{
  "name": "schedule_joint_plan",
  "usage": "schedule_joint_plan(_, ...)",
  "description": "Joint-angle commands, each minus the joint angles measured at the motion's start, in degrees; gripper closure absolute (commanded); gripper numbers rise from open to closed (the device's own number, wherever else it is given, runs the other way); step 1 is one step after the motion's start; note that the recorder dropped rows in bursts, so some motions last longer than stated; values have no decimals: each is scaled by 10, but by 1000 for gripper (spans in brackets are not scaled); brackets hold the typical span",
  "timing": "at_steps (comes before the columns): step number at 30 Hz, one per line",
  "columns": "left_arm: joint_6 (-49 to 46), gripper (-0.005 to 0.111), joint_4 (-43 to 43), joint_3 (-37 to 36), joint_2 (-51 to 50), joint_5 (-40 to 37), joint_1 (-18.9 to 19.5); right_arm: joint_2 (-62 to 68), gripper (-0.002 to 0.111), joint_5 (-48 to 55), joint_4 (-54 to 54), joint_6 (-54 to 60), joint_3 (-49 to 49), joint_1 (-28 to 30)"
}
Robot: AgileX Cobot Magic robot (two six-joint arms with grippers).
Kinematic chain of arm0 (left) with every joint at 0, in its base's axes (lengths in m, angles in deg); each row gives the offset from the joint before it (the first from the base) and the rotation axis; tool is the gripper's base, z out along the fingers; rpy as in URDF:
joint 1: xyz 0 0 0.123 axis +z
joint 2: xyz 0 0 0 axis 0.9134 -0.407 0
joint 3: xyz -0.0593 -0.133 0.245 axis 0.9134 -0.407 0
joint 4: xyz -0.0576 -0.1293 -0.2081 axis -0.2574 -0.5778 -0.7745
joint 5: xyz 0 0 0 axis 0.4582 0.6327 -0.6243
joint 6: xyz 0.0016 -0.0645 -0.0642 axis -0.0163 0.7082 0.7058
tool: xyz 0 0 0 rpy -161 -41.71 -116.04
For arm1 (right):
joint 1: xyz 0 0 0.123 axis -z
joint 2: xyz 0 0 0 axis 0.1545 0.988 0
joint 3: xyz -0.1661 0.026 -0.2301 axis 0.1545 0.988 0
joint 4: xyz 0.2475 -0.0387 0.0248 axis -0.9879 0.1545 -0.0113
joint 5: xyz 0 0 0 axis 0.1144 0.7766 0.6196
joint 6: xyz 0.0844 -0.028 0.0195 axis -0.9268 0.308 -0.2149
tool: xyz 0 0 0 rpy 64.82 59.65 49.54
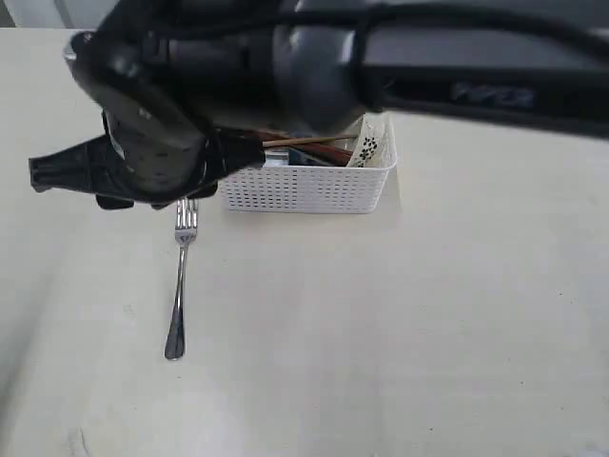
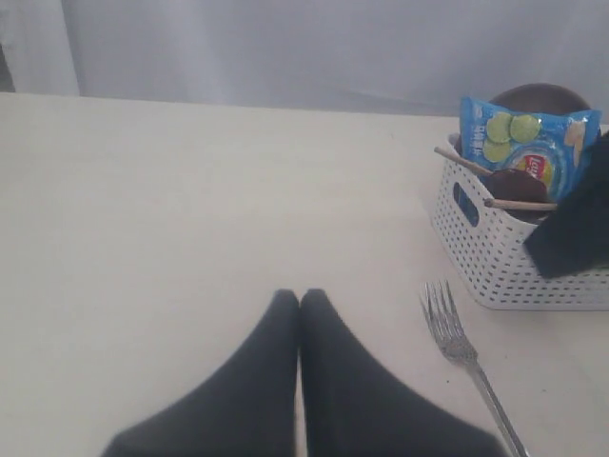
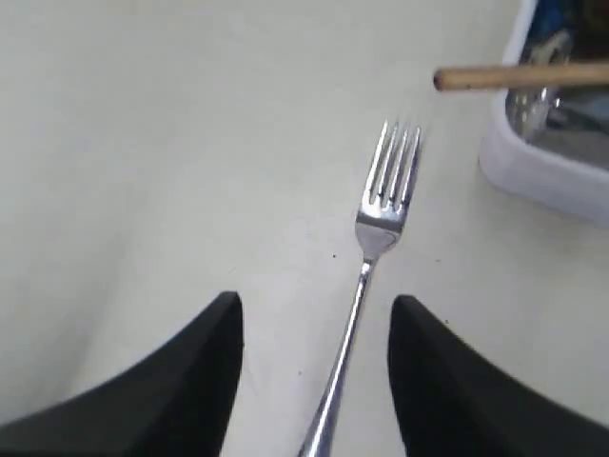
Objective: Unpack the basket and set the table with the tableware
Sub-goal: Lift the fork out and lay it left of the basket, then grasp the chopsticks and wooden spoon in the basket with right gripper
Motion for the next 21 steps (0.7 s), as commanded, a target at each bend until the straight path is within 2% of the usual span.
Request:
schedule_joint_plan(1,-2,107,1,-2,2,1,-3,-73,63,39,19,125,0,10)
schedule_joint_plan(6,-2,107,1,-2,2,1,-3,-124,83,87,47,204,0,75)
schedule_joint_plan(9,-2,107,1,-2,2,1,-3,-128,87,92,23,303,0,127)
schedule_joint_plan(14,-2,107,1,-2,2,1,-3,-113,87,88,-94,547,0,205)
schedule_joint_plan(16,-2,107,1,-2,2,1,-3,-102,86,84,-127,607,0,230)
schedule_joint_plan(18,-2,107,1,-2,2,1,-3,-89,80,82,-148,643,0,247)
schedule_joint_plan(21,-2,107,1,-2,2,1,-3,-66,63,79,-168,718,0,261)
